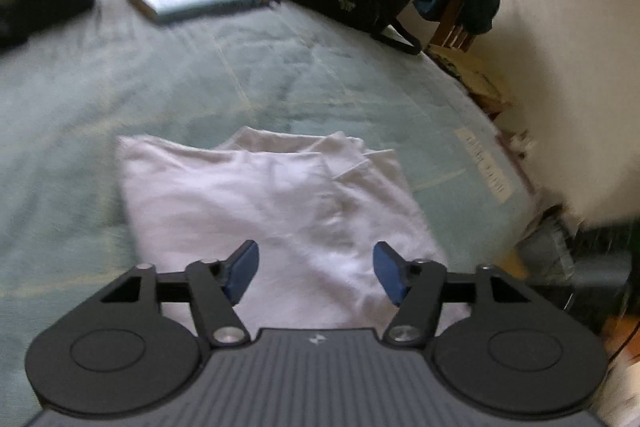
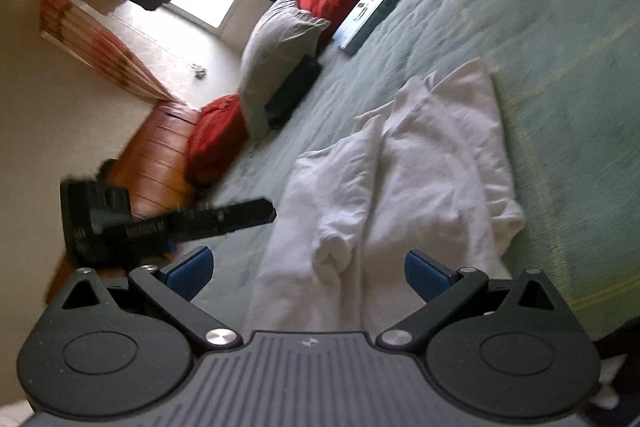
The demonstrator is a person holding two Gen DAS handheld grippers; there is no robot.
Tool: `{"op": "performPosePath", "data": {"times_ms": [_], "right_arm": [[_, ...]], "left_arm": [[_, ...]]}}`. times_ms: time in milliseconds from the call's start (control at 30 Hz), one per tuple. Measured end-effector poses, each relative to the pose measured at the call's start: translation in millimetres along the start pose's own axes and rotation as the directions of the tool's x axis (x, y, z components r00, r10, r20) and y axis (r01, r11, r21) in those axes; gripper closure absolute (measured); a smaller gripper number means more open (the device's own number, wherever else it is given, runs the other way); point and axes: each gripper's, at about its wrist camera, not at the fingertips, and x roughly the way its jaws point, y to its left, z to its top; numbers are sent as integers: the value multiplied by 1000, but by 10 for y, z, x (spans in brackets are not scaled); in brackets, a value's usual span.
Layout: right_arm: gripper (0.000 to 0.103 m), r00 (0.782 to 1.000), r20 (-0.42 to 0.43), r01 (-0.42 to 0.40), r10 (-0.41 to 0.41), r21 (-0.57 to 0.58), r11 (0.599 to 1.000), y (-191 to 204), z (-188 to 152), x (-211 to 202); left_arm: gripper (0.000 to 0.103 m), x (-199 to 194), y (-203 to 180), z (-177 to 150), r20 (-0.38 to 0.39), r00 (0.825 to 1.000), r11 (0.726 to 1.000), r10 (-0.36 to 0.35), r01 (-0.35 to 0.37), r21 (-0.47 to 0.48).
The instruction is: Fold clothes
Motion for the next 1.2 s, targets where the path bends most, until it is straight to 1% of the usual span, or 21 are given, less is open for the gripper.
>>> {"op": "performPosePath", "data": {"times_ms": [100, 233, 300, 433, 467, 567, 633, 733, 833, 900, 1000, 1067, 1200], "right_arm": [[0, 997, -40, -70, 72, 43, 997, -59, -26, 76], [0, 990, -109, -82, 90, 72, 994, -92, -72, 295], [0, 988, -140, -63, 72, 67, 996, -84, -96, 410], [0, 980, -193, -39, 47, 46, 998, -60, -141, 606], [0, 979, -201, -39, 47, 43, 998, -55, -142, 641], [0, 976, -213, -47, 52, 28, 999, -30, -121, 736], [0, 975, -214, -47, 54, 37, 998, -29, -102, 787], [0, 974, -211, -73, 82, 53, 996, -2, -79, 819], [0, 974, -200, -102, 108, 40, 994, 75, -39, 819], [0, 975, -190, -113, 115, 21, 993, 127, -2, 837], [0, 977, -187, -107, 104, -4, 994, 99, 42, 927], [0, 977, -186, -101, 103, 24, 995, -9, 46, 995], [0, 974, -143, -164, 174, 82, 983, -120, 74, 929]], "left_arm": [[31, -120, -102, -186, 38, 996, 992, 76, -80, 99], [24, -240, -179, -425, 63, 983, 970, 171, -179, 164], [21, -297, -177, -506, 72, 977, 964, 202, -212, 163], [20, -442, -145, -655, 113, 949, 942, 293, -307, 135], [20, -481, -133, -685, 122, 945, 940, 303, -318, 127], [18, -587, -92, -746, 147, 942, 944, 300, -316, 97], [15, -625, -65, -774, 157, 943, 949, 293, -307, 71], [15, -633, -25, -832, 157, 945, 954, 287, -296, 39], [15, -623, 25, -877, 144, 941, 950, 307, -312, 17], [15, -615, 34, -902, 137, 933, 941, 334, -338, 6], [15, -633, 53, -935, 138, 929, 938, 343, -346, -2], [15, -653, 78, -957, 140, 930, 940, 341, -341, -19], [15, -669, 128, -980, 140, 930, 940, 340, -338, -33]]}}
